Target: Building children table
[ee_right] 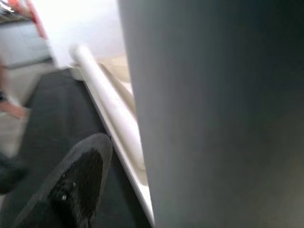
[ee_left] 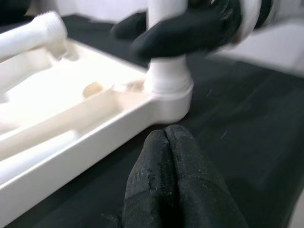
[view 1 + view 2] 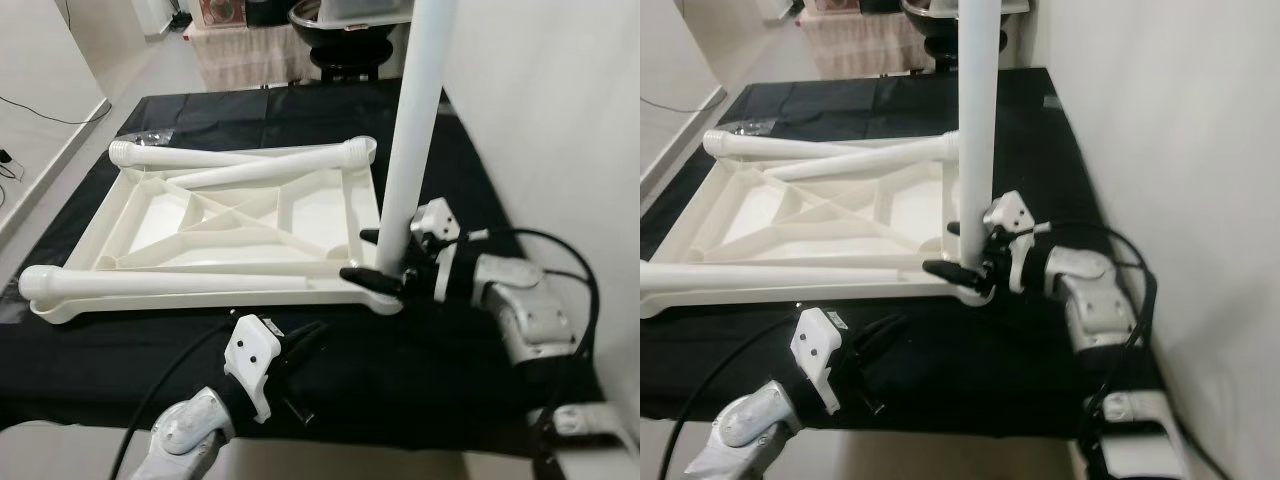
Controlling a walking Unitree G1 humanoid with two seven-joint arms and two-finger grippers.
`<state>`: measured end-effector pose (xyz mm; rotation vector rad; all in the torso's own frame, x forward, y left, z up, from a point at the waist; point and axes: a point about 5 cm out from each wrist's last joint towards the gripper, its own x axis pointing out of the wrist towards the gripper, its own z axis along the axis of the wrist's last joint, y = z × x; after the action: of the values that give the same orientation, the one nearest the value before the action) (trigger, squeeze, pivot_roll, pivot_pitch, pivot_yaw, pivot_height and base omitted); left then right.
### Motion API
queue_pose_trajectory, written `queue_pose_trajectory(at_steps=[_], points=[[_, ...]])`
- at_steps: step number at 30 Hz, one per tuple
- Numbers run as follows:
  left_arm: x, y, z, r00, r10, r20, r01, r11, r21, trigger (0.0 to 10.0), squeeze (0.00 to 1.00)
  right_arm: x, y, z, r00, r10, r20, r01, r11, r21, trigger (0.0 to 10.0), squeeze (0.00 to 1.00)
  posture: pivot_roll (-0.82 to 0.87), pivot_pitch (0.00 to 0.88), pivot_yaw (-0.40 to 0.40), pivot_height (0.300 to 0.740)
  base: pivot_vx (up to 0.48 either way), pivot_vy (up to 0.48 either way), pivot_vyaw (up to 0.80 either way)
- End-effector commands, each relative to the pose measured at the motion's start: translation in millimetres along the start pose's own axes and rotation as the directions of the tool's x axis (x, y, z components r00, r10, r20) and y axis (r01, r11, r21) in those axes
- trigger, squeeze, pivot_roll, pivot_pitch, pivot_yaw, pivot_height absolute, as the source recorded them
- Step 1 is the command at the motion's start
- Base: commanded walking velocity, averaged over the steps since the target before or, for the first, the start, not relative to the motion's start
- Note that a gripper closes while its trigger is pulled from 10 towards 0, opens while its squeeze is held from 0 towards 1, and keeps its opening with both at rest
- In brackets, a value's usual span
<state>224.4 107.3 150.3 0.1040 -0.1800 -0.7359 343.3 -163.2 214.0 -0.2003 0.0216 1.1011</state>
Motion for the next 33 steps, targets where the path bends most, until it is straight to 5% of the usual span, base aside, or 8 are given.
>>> queue_pose_trajectory(at_steps=[1,8,16,17,18,19,30,33], points=[[-11.8,7.0,3,0.998,0.055,-0.025,-0.053,0.997,0.062,10.0,0.0,6.8,-2.0,1,0.999,0.049,-0.007,-0.049,0.999,0.002,10.0,0.0,0.15,0.308,0.112,0.74,0.0,0.0,0.0],[-28.9,18.9,23,0.986,0.164,0.042,-0.168,0.975,0.147,10.0,0.0,4.1,-21.1,30,0.989,0.131,0.061,-0.129,0.991,-0.039,10.0,0.0,0.21,0.371,0.144,0.74,0.0,0.0,0.0],[-34.3,15.6,24,0.989,0.147,0.033,-0.15,0.981,0.127,10.0,0.0,-5.9,-32.2,46,0.978,0.204,0.051,-0.199,0.976,-0.09,10.0,0.0,0.21,0.372,0.14,0.74,0.0,0.0,0.0],[-34.5,14.2,24,0.991,0.128,0.038,-0.131,0.985,0.116,10.0,0.0,-7.7,-33.1,47,0.977,0.207,0.048,-0.202,0.975,-0.094,1.8,0.0,0.21,0.372,0.14,0.74,0.0,0.0,0.0],[-35.3,12.6,25,0.992,0.116,0.049,-0.12,0.988,0.099,10.0,0.0,-10.5,-34.1,49,0.976,0.214,0.05,-0.209,0.973,-0.095,1.8,0.0,0.2,0.364,0.135,0.74,0.0,0.0,0.0],[-35.9,11.7,26,0.992,0.11,0.064,-0.115,0.99,0.08,10.0,0.0,-12.8,-34.9,50,0.975,0.217,0.051,-0.212,0.973,-0.096,0.0,0.0,0.19,0.361,0.132,0.74,0.0,0.0,0.0],[-33.6,13.0,24,0.983,0.163,0.086,-0.168,0.984,0.058,10.0,0.0,-23.3,-31.7,37,0.969,0.239,0.057,-0.233,0.968,-0.094,0.0,0.0,0.16,0.339,0.116,0.74,0.0,0.0,0.0],[-33.1,13.1,22,0.982,0.167,0.086,-0.171,0.985,0.037,10.0,0.0,-24.8,-21.2,23,0.986,0.158,0.061,-0.151,0.984,-0.099,0.0,0.0,0.14,0.328,0.095,0.74,0.0,0.0,0.0]])
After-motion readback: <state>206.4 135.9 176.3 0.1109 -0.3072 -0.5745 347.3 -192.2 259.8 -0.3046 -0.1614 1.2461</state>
